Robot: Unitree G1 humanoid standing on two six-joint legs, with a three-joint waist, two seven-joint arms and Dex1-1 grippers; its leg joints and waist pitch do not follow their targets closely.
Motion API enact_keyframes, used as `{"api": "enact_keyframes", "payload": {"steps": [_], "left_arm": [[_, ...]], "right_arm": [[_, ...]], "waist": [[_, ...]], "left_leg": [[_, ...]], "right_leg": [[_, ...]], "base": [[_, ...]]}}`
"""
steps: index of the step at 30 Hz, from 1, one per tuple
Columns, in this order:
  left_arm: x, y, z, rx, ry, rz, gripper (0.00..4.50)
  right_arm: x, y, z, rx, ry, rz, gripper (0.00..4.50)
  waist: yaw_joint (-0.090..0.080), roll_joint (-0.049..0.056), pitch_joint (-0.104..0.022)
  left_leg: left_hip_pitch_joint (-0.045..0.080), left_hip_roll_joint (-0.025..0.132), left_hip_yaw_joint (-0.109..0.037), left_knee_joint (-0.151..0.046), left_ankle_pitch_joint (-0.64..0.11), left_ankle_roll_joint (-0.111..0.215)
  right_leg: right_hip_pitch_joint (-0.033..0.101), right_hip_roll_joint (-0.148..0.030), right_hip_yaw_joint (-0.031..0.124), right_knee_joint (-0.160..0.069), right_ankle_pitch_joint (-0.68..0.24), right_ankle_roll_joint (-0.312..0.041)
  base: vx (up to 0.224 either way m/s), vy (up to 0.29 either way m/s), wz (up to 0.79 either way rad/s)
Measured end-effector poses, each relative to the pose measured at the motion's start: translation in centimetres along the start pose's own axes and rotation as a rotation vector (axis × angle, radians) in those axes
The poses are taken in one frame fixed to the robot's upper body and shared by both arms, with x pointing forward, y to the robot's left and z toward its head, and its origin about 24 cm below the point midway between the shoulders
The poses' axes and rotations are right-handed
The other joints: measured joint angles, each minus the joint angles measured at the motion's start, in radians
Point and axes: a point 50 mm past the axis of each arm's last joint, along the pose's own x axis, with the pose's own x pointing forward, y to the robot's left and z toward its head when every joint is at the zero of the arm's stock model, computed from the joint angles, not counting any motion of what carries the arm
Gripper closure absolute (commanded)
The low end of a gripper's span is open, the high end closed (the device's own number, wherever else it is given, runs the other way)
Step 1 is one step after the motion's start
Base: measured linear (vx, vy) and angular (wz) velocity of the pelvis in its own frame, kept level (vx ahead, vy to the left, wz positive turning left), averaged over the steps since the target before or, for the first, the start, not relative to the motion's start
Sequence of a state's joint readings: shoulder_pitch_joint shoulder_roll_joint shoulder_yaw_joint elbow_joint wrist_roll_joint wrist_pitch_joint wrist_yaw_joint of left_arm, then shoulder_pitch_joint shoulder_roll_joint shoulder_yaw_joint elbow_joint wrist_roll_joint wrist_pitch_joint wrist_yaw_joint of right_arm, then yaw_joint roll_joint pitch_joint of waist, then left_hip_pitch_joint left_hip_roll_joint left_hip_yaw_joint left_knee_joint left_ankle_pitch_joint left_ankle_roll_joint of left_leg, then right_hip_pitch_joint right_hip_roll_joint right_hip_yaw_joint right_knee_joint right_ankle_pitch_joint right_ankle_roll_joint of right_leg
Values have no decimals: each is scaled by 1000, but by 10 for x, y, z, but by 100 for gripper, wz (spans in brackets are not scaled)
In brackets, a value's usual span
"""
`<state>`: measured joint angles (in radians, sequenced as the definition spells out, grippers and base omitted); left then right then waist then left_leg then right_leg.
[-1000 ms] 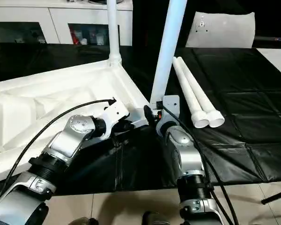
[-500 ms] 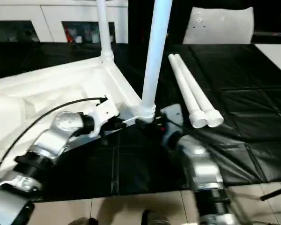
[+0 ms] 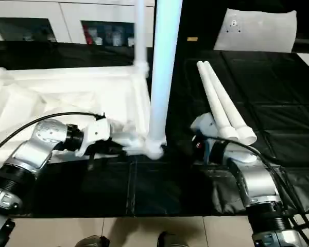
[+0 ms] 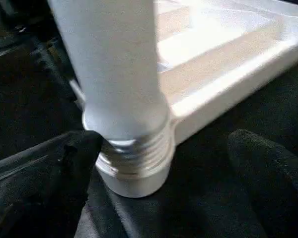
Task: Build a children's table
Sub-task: Rotate leg to tighten
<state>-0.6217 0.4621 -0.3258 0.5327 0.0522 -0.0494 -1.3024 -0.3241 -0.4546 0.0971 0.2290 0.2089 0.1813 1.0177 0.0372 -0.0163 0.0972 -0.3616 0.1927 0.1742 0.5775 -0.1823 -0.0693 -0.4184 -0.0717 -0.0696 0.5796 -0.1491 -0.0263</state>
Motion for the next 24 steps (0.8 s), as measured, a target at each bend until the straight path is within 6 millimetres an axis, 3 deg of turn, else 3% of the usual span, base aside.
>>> {"api": "enact_keyframes", "payload": {"steps": [10, 24], "left_arm": [[6, -3, 5, 61, 3, -118, 450], [7, -1, 6, 75, 9, -134, 450]], "right_arm": [[20, 8, 13, -113, 20, 194, 3], [21, 9, 12, -95, 29, 261, 112]], "waist": [[20, -2, 0], [24, -3, 0]], "left_leg": [[-5, 0, 0, 8, -3, -3], [-5, 0, 0, 10, -3, -3]], "right_leg": [[0, -3, 0, 4, 1, 0], [0, -3, 0, 6, 1, 0]], "base": [[0, 0, 0], [0, 0, 0]]}}
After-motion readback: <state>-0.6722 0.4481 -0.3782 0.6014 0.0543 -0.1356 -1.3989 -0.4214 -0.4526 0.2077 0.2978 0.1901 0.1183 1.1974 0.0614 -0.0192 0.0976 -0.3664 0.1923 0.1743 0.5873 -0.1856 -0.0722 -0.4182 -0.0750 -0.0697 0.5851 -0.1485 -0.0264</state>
